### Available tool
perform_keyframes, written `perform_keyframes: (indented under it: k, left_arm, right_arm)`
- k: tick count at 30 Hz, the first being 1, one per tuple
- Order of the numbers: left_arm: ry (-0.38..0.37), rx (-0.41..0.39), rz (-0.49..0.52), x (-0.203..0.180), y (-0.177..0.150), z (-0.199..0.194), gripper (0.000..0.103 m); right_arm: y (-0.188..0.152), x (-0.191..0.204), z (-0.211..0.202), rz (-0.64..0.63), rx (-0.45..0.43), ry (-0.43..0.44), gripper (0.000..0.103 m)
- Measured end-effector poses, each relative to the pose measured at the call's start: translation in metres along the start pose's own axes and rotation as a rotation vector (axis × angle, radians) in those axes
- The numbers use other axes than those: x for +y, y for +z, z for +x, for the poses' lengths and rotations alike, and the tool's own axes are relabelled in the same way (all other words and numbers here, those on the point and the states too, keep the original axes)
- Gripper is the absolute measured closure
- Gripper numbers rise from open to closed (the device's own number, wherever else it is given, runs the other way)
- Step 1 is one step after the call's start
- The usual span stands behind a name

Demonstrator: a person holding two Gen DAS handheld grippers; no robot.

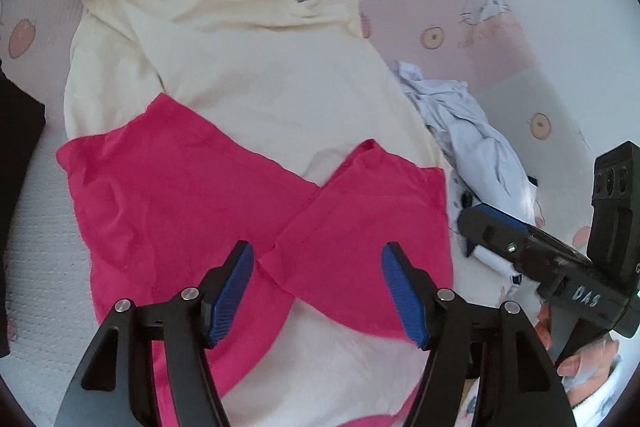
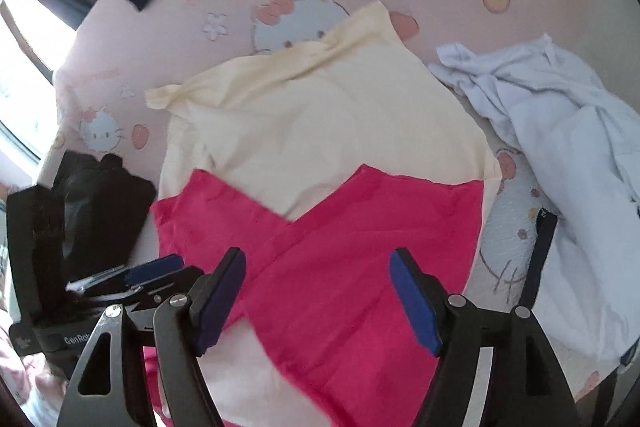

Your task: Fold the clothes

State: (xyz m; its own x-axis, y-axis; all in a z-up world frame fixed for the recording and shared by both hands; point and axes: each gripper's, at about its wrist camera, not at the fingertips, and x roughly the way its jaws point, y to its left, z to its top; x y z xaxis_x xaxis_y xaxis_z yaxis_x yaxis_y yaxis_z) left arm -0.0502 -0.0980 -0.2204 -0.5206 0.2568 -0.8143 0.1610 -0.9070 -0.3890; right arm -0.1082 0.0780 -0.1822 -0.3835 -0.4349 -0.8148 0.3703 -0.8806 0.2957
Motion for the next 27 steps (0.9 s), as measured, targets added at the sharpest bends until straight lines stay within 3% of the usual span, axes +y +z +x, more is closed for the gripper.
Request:
perform_keyframes:
  k: [5,13,18,22,27]
  left_arm:
    - [0.004,0.001,0.08,-0.01,-0.013,-0.016,0.039]
    - [0.095,-0.057,0.308,-0.034,-0.036,-0.05,0.039]
    - [0.076,-0.07,0.384,-0.035,-0.043,-0.072,0.039]
    - [0.062,-0.067,0.417,-0.031,-0.047,-0.091,0.039]
    - [0.096,-0.096,0.413,-0.01,-0.054,-0.118,0.039]
  right_arm:
    - [-0.021,0.023,-0.014,-0.132,-0.033,-0.099,0.029]
    - [-0.054,0.055,-0.046,-0.111,-0.135,-0.044,0.029]
    - [-0.064,0.066,-0.063,-0.061,-0.134,-0.034,0.029]
    - [-0.081,0.068,-0.08,0.042,-0.17,0.029,0.029]
    - [-0.087,0.061,-0.076,0.159,-0.19,0.296,0.025]
